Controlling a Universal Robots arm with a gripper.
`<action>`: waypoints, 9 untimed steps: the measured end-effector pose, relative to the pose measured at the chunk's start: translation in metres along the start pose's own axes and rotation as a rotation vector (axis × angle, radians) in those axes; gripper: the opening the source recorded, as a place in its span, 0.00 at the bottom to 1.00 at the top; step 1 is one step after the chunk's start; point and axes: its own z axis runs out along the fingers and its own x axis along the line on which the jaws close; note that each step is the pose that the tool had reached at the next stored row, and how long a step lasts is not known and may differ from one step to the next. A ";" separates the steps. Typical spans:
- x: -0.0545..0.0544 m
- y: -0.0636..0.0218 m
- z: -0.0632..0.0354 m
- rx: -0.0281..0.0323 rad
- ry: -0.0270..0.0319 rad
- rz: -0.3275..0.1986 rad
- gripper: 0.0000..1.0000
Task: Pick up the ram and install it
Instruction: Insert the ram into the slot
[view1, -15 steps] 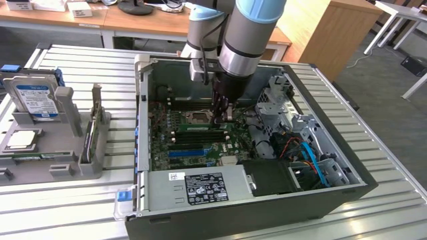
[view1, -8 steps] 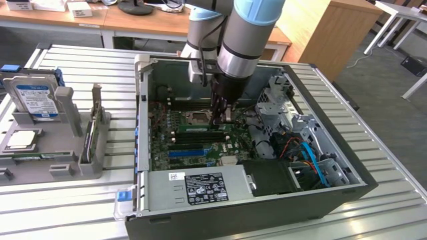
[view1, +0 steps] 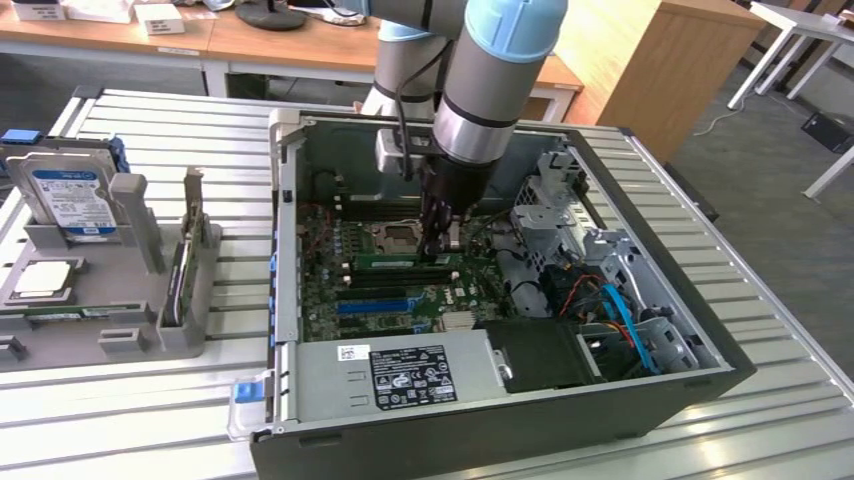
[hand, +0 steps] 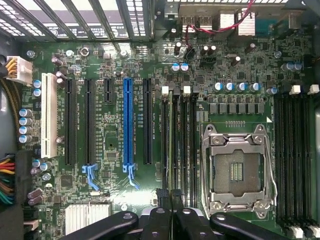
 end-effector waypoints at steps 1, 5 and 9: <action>0.000 0.0000 0.0000 0.0000 0.0000 0.000 0.12; 0.000 -0.0001 0.0014 0.0001 -0.0003 0.000 0.12; 0.000 -0.0002 0.0046 0.0001 -0.0002 0.000 0.12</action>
